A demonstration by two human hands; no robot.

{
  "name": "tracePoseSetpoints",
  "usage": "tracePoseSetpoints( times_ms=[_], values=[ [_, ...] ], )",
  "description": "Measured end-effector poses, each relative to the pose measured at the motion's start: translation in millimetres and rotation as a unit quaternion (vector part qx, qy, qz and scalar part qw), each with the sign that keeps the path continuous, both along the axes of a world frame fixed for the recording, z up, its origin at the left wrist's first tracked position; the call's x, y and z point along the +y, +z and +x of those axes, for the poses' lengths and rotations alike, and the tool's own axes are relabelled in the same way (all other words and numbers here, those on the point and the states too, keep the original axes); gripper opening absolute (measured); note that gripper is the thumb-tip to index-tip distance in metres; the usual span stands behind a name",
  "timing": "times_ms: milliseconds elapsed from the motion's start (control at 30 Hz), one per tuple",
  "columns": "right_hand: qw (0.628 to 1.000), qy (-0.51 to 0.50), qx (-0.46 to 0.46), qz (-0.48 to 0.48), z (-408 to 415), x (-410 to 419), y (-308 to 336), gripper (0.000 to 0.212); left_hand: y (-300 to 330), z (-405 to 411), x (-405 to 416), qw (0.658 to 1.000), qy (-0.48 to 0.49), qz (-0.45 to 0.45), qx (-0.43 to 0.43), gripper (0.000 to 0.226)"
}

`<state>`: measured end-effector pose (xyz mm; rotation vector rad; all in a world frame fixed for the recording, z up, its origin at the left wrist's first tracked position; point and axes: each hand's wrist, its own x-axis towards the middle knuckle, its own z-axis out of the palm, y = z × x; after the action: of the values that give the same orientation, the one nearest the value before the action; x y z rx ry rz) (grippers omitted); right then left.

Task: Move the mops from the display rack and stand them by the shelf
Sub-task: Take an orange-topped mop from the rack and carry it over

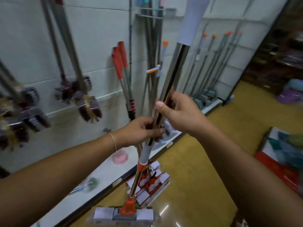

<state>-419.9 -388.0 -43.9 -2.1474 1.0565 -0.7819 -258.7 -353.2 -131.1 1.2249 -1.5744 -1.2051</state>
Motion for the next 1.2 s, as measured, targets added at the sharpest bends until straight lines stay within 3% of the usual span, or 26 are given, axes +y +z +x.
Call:
tracePoseSetpoints(
  times_ms=[333, 567, 633, 733, 967, 1200],
  values=[
    [0.988, -0.127, -0.082, -0.006, -180.1, -82.1, 34.3, 0.040, 42.7, -183.8, -126.2, 0.988, -0.132, -0.068, -0.045, 0.029],
    [0.966, -0.197, -0.155, -0.057, -275.6, -132.3, 54.9, 0.022, 67.1, -292.9, -207.6, 0.977, -0.179, -0.107, -0.043, 0.022],
    [0.961, -0.212, -0.165, -0.070, -295.8, -146.8, 59.1, 0.021, 72.3, -317.7, -228.8, 0.973, -0.191, -0.120, -0.043, 0.031],
    [0.952, -0.240, -0.171, -0.087, -326.9, -171.8, 62.5, 0.017, 78.9, -354.8, -263.6, 0.968, -0.212, -0.124, -0.047, 0.043],
    [0.934, -0.305, -0.146, -0.112, -392.7, -247.5, 55.9, 0.009, 70.0, -430.9, -359.6, 0.956, -0.257, -0.132, -0.054, 0.023],
    [0.912, -0.366, -0.145, -0.113, -444.0, -350.8, 43.6, 0.011, 63.9, -491.0, -468.3, 0.936, -0.311, -0.142, -0.088, 0.024]
  ],
)
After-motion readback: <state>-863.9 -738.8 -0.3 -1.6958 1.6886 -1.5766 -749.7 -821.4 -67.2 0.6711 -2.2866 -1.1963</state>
